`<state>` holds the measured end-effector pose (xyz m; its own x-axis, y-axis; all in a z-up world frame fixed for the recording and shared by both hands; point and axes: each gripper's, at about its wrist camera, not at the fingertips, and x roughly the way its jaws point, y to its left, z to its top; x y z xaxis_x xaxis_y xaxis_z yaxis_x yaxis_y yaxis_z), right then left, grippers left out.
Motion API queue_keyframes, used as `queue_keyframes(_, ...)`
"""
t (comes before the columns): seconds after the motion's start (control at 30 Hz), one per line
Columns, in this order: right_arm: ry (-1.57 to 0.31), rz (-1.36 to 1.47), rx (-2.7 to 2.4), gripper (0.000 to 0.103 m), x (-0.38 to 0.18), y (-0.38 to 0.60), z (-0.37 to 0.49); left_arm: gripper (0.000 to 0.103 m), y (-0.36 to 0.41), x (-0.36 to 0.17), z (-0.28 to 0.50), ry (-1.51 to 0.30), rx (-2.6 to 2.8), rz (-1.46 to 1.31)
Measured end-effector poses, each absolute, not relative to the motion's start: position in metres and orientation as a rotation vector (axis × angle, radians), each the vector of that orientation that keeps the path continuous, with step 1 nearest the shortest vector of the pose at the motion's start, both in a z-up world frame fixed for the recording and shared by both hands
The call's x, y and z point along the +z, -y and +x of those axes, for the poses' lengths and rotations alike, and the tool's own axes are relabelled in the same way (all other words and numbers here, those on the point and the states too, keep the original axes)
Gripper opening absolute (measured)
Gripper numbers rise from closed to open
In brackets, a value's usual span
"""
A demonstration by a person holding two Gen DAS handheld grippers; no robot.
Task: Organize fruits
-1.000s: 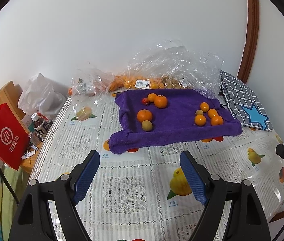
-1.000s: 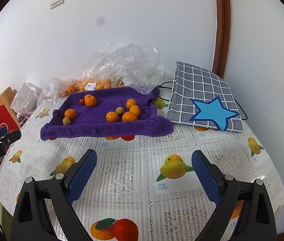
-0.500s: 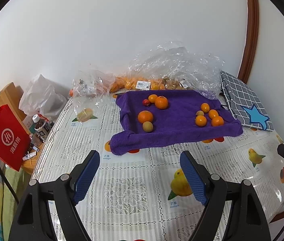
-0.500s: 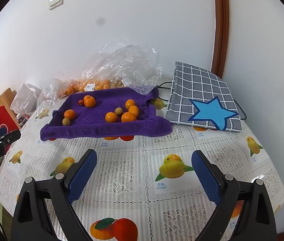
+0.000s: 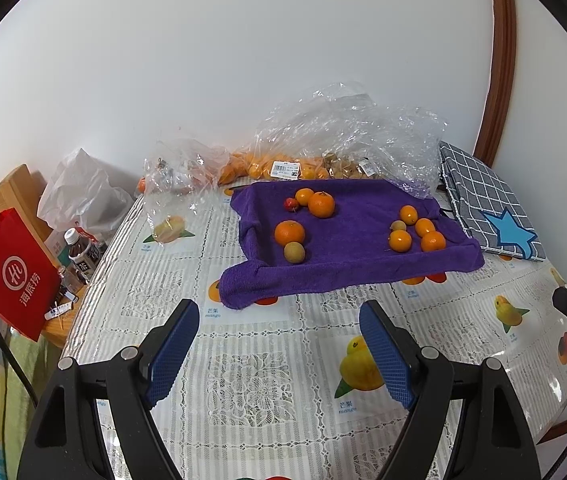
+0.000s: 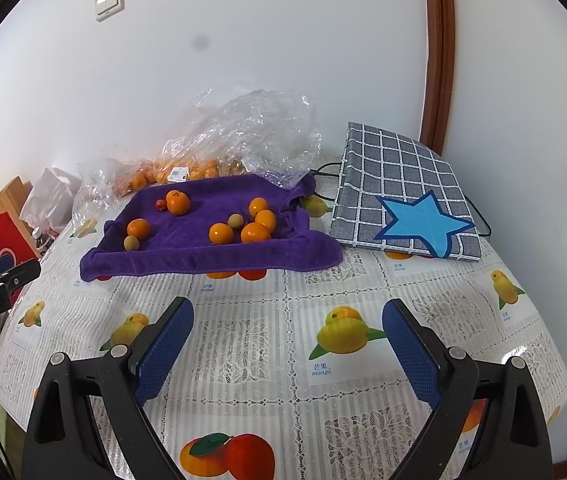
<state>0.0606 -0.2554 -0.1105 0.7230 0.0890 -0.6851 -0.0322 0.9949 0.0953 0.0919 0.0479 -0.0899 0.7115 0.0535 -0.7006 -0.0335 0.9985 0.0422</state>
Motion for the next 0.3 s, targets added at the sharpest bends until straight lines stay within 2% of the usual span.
queue_keyframes(0.3,-0.761,0.08,0.067,0.094,-0.1107,0.2542,0.0604,0.083,-0.0455,-0.0879,0.0915,-0.769,0.049,0.031)
